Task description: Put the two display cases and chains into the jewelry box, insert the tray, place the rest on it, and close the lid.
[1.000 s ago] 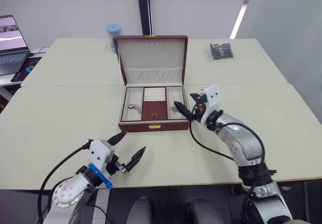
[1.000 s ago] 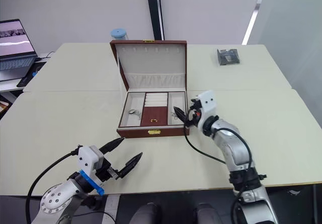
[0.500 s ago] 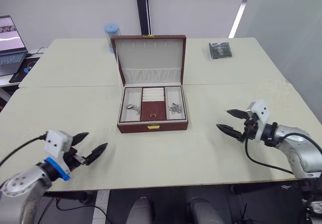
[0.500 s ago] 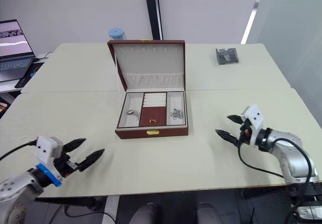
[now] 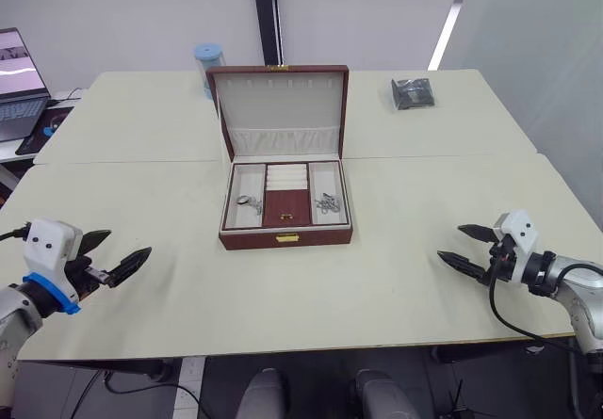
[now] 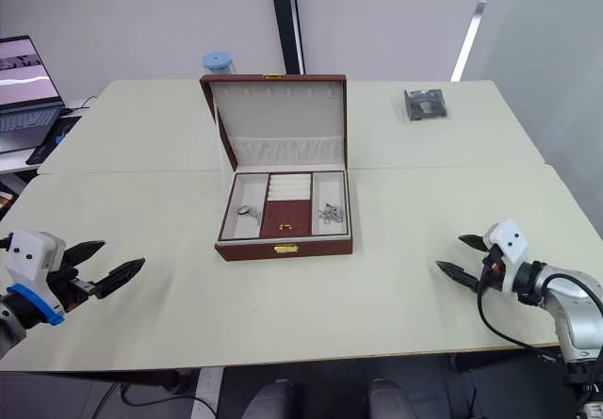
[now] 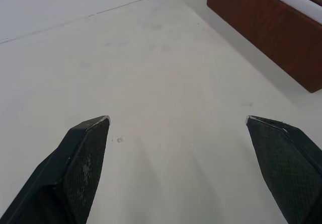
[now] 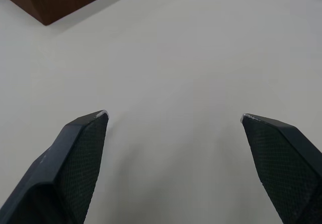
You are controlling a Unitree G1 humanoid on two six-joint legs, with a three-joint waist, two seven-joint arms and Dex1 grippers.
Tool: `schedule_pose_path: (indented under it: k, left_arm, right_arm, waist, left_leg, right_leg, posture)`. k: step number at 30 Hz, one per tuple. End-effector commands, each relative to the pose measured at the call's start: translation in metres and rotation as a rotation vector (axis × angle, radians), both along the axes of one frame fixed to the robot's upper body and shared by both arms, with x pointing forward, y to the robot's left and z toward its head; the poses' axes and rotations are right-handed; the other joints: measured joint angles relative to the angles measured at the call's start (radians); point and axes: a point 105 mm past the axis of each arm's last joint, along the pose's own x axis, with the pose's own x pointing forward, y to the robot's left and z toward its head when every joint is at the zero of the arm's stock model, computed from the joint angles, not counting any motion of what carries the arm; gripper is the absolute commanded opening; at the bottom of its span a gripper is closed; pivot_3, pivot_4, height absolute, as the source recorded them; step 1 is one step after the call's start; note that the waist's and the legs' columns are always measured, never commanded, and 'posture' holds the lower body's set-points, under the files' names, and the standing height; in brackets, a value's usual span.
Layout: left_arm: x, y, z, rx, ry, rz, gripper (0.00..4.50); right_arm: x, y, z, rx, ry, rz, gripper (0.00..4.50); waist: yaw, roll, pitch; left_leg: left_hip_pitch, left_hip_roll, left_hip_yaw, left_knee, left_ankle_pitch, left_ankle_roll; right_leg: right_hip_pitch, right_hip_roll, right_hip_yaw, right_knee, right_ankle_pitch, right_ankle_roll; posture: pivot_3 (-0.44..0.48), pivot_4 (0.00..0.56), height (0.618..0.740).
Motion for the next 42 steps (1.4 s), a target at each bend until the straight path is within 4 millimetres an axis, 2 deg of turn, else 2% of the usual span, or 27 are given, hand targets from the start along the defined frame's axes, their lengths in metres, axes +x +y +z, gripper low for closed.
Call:
schedule_pose_path:
  k: [1, 14, 25, 30, 34, 36, 37, 39, 42]
  left_arm:
    - [0.001, 0.012, 0.017, 0.033, -0.043, 0.019, 4.50]
    - [0.004, 0.015, 0.016, 0.043, -0.034, 0.012, 4.50]
    - [0.006, 0.014, 0.014, 0.036, -0.021, 0.009, 4.50]
    - [0.014, 0.006, 0.010, 0.021, -0.035, 0.008, 4.50]
    - [0.028, -0.016, 0.003, -0.040, -0.058, -0.009, 4.50]
    - [0.038, -0.025, -0.003, -0.039, -0.066, -0.005, 4.11]
    - [0.044, -0.030, -0.006, -0.043, -0.067, -0.012, 3.89]
    - [0.052, -0.040, -0.007, -0.053, -0.073, -0.030, 3.35]
    - [0.064, -0.052, -0.008, -0.080, -0.078, -0.053, 2.32]
  right_arm:
    - [0.001, -0.006, 0.014, -0.014, -0.056, -0.004, 4.47]
    - [0.000, -0.010, 0.010, -0.028, -0.052, -0.013, 4.47]
    - [0.002, -0.005, 0.012, -0.007, -0.062, -0.013, 4.47]
    - [0.011, 0.014, 0.026, 0.065, -0.109, -0.002, 4.47]
    - [0.024, 0.045, 0.037, 0.147, -0.145, 0.017, 4.47]
    - [0.034, 0.059, 0.040, 0.158, -0.177, 0.010, 4.50]
    - [0.038, 0.067, 0.040, 0.168, -0.181, 0.013, 4.10]
    - [0.045, 0.081, 0.038, 0.168, -0.181, 0.022, 3.60]
    - [0.053, 0.100, 0.032, 0.143, -0.181, 0.048, 2.50]
  waist:
    - [0.000, 0.000, 0.000]
    - [0.001, 0.000, 0.000]
    - [0.001, 0.000, 0.000]
    - [0.000, 0.000, 0.000]
    - [0.000, 0.000, 0.000]
    - [0.001, 0.000, -0.001]
    - [0.001, 0.000, -0.001]
    - [0.002, -0.001, -0.001]
    - [0.002, -0.001, -0.001]
  left_leg:
    - [0.000, 0.000, 0.000, 0.000, 0.000, 0.000]
    - [0.000, 0.000, 0.000, 0.000, 0.000, 0.000]
    - [0.000, 0.000, 0.000, 0.000, 0.000, 0.000]
    - [0.001, 0.000, 0.000, 0.000, 0.000, 0.000]
    - [0.001, 0.000, 0.000, 0.001, 0.000, 0.000]
    - [0.001, 0.000, 0.000, 0.001, 0.000, 0.000]
    - [0.001, 0.000, 0.000, 0.002, 0.000, -0.001]
    - [0.001, 0.000, 0.000, 0.002, 0.001, -0.001]
    - [0.000, 0.000, 0.000, 0.002, 0.001, -0.001]
  right_leg:
    - [0.000, 0.000, 0.000, 0.000, 0.000, 0.000]
    - [0.000, 0.000, 0.000, 0.001, 0.000, 0.000]
    - [0.000, 0.000, 0.000, 0.001, 0.000, 0.000]
    - [0.000, 0.000, 0.000, 0.002, 0.000, 0.000]
    - [0.000, 0.000, 0.000, 0.003, 0.000, 0.000]
    - [0.000, 0.000, 0.000, 0.003, 0.000, 0.000]
    - [0.000, 0.000, -0.001, 0.004, 0.000, 0.000]
    - [0.000, 0.000, 0.000, 0.005, 0.000, 0.000]
    - [-0.001, 0.000, -0.001, 0.005, 0.000, 0.000]
  posture:
    - [0.000, 0.150, 0.740]
    - [0.000, 0.150, 0.740]
    - [0.000, 0.150, 0.740]
    - [0.000, 0.150, 0.740]
    - [0.000, 0.150, 0.740]
    - [0.000, 0.150, 0.740]
    - [0.000, 0.150, 0.740]
    - [0.000, 0.150, 0.740]
    - [0.000, 0.150, 0.740]
